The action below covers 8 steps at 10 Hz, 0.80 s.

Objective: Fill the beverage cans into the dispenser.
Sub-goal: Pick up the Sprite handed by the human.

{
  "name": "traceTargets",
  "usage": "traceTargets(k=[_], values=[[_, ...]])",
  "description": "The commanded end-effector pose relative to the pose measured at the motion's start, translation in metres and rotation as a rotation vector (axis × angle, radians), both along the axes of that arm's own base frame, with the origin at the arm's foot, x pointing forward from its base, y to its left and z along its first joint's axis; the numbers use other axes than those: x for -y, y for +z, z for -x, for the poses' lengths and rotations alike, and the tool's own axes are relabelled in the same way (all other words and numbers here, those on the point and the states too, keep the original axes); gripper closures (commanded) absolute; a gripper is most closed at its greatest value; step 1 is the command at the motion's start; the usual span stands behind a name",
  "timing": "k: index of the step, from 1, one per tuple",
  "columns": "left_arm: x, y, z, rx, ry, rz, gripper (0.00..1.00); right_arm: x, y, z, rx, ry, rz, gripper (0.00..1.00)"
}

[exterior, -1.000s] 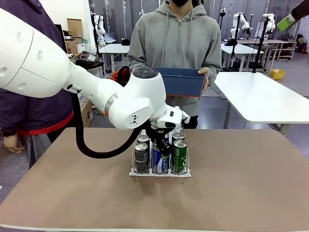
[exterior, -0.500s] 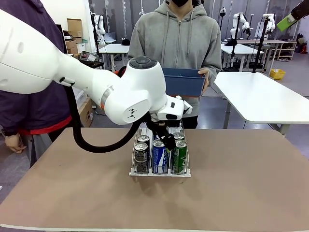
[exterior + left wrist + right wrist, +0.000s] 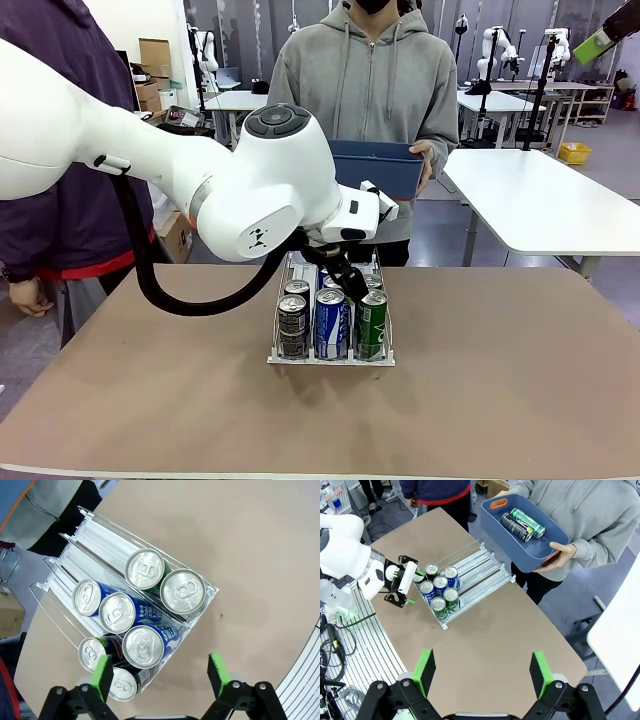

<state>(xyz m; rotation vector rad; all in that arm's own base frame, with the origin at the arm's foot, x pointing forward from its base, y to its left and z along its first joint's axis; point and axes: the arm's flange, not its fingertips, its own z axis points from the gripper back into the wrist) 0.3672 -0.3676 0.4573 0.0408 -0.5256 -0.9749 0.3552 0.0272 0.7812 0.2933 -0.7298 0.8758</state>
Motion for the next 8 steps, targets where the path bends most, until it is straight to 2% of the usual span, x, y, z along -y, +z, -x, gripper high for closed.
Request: traceTargets(k=[1,5,6,7,8], values=[[0.001,0.000,-0.008,-0.017,0.007,-0.013,0.00,0.000,-0.001,0.001,-0.002,0.002,-0.001,0.00],[0.001,-0.001,-0.004,-0.009,0.005,-0.004,0.00,0.000,-0.001,0.001,-0.002,0.002,-0.001,0.00],[-0.009,0.011,-0.014,-0.012,-0.007,0.017,0.00,0.000,-0.001,0.001,-0.002,0.002,-0.001,0.00],[-0.028,0.029,-0.011,-0.108,-0.058,0.058,0.00,0.000,-0.001,0.001,-0.002,0.002,-0.001,0.00],[-0.044,0.044,-0.006,-0.157,-0.073,0.121,0.00,0.000,-0.001,0.001,-0.002,0.002,-0.001,0.00]])
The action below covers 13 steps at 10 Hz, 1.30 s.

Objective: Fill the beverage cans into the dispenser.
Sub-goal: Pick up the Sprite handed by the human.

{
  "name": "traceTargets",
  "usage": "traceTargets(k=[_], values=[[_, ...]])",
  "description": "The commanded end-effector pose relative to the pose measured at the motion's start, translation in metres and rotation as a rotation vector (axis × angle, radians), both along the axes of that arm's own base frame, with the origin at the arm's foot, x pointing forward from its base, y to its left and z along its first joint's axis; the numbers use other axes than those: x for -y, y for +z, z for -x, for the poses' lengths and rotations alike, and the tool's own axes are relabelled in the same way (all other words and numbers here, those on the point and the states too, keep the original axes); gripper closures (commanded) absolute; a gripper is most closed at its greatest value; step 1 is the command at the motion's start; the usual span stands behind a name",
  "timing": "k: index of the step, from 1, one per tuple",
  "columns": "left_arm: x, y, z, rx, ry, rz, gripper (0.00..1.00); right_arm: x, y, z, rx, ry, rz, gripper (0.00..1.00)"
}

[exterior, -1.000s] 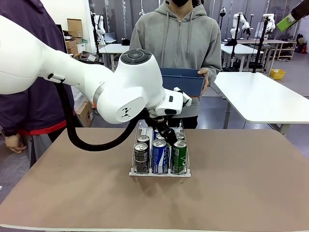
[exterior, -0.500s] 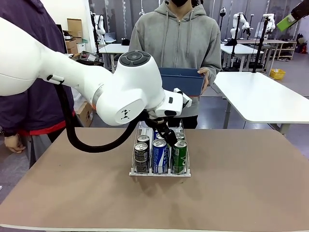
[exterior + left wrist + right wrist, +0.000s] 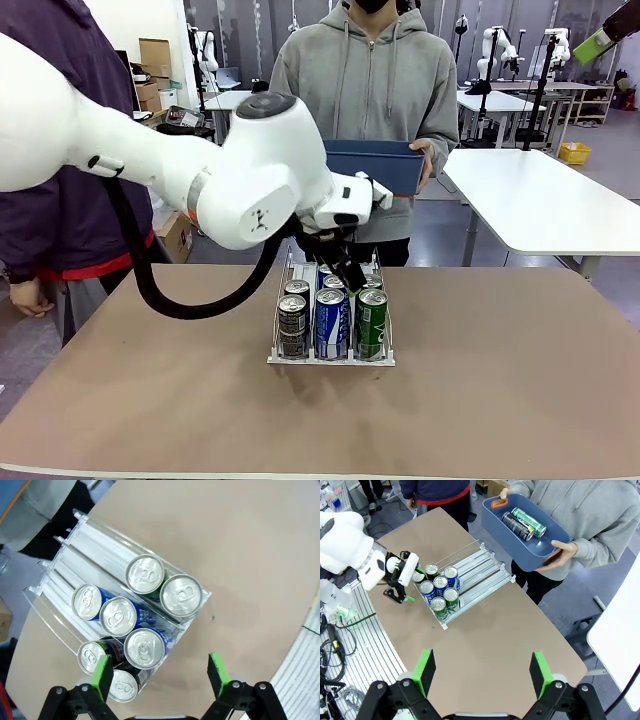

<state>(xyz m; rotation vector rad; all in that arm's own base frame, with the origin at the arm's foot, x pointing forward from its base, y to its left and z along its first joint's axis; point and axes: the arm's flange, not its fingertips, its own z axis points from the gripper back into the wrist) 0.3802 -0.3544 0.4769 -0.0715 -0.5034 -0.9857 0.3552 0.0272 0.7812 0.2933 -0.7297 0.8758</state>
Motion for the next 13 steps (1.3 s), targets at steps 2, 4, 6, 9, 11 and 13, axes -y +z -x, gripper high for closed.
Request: traceTargets(k=[2,4,6,9,11,13], values=[[-0.068,0.064,0.005,-0.046,-0.031,0.053,0.00,0.000,-0.001,0.001,-0.002,0.002,-0.001,0.00],[-0.096,0.103,0.012,-0.003,0.006,0.102,0.00,0.000,-0.001,0.001,-0.002,0.002,-0.001,0.00],[-0.124,0.137,0.004,0.040,0.040,0.117,0.00,0.000,-0.001,0.001,-0.002,0.002,-0.001,0.00],[-0.165,0.168,-0.012,0.107,0.099,0.190,0.00,0.000,-0.001,0.001,-0.002,0.002,-0.001,0.00],[-0.185,0.186,-0.014,0.131,0.121,0.217,0.00,0.000,-0.001,0.001,-0.002,0.002,-0.001,0.00],[-0.197,0.199,-0.017,0.147,0.137,0.245,0.00,0.000,-0.001,0.001,-0.002,0.002,-0.001,0.00]])
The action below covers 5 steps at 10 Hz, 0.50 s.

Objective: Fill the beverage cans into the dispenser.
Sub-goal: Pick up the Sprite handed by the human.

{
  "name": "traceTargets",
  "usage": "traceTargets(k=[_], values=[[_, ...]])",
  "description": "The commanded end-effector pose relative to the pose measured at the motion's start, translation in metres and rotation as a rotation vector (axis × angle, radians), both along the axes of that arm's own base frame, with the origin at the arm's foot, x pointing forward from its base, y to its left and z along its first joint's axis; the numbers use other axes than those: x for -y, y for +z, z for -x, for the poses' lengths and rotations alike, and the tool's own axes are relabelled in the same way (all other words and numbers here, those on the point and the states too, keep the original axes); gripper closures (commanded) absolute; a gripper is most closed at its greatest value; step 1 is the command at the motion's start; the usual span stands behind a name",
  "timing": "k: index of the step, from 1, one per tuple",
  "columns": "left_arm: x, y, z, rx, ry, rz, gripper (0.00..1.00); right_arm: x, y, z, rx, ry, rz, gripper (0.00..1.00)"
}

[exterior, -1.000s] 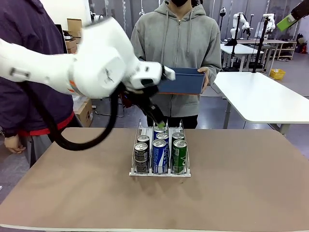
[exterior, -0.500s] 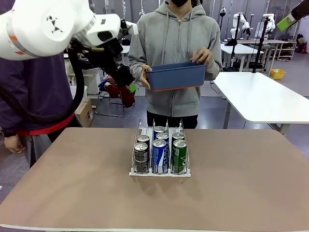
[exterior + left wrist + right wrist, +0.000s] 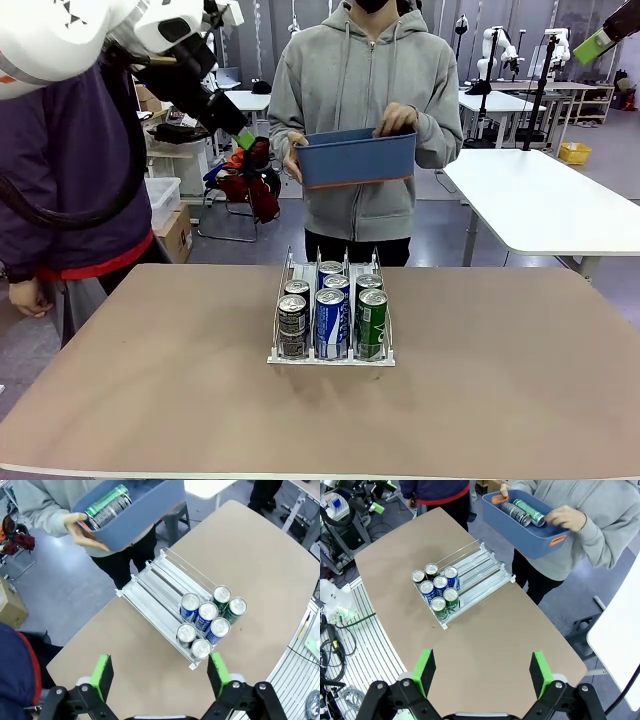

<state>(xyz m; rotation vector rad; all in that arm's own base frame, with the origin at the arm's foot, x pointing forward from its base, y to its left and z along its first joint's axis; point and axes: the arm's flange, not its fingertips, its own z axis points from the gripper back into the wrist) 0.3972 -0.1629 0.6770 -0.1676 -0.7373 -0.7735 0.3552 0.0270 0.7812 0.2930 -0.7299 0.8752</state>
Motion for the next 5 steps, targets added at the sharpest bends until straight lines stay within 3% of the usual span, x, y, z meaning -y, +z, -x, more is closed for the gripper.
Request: traceTargets(k=[1,5], values=[[-0.0034,-0.0003,-0.0003,0.004,-0.010,0.043,0.00,-0.0004,-0.0012,0.0014,-0.002,0.003,-0.001,0.00],[0.0000,0.0000,0.0000,0.000,0.000,0.000,0.00,-0.0004,-0.0012,0.0014,-0.002,0.003,-0.001,0.00]])
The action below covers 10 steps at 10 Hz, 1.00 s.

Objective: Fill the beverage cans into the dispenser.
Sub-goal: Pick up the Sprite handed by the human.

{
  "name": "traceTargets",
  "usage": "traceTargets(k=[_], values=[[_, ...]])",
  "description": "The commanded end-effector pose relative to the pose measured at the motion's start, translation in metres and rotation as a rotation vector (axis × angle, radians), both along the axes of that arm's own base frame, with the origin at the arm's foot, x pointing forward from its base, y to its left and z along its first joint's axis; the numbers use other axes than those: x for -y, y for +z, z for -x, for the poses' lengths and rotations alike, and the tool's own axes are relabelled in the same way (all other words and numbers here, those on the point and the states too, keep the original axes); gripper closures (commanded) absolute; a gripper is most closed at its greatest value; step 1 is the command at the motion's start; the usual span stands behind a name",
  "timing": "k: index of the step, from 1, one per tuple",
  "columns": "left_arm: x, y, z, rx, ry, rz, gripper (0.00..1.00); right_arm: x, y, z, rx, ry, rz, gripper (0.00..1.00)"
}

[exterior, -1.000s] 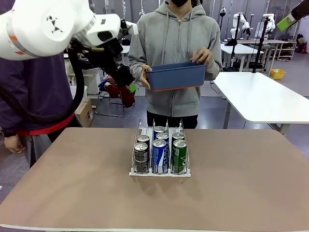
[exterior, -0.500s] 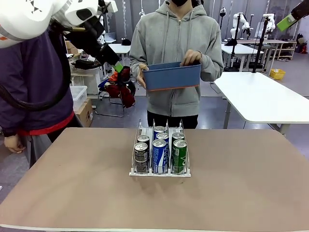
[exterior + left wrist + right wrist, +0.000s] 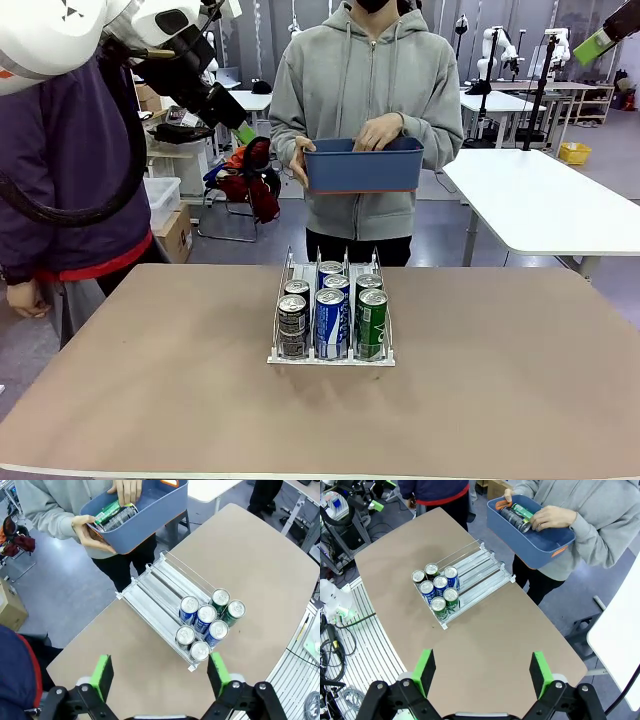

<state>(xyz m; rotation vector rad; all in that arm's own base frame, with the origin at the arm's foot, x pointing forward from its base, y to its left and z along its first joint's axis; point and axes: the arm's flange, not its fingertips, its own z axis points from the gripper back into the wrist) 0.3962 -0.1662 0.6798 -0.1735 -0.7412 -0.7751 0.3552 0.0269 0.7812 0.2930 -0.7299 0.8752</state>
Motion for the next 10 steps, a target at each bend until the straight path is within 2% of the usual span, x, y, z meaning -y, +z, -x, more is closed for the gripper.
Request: traceTargets(k=[1,3,5,7,10], values=[[-0.001,0.000,0.000,0.000,0.001,0.001,0.00,0.000,-0.001,0.001,-0.002,0.003,-0.001,0.00],[-0.004,0.022,0.005,-0.083,-0.081,0.081,0.00,0.000,-0.001,0.001,-0.002,0.003,-0.001,0.00],[-0.011,0.042,0.011,-0.120,-0.138,0.115,0.00,0.000,-0.001,0.001,-0.002,0.003,-0.001,0.00],[-0.010,0.050,0.027,-0.099,-0.179,0.115,0.00,0.000,-0.001,0.001,-0.002,0.003,-0.001,0.00],[-0.011,0.059,0.028,-0.068,-0.228,0.121,0.00,0.000,-0.001,0.001,-0.002,0.003,-0.001,0.00]])
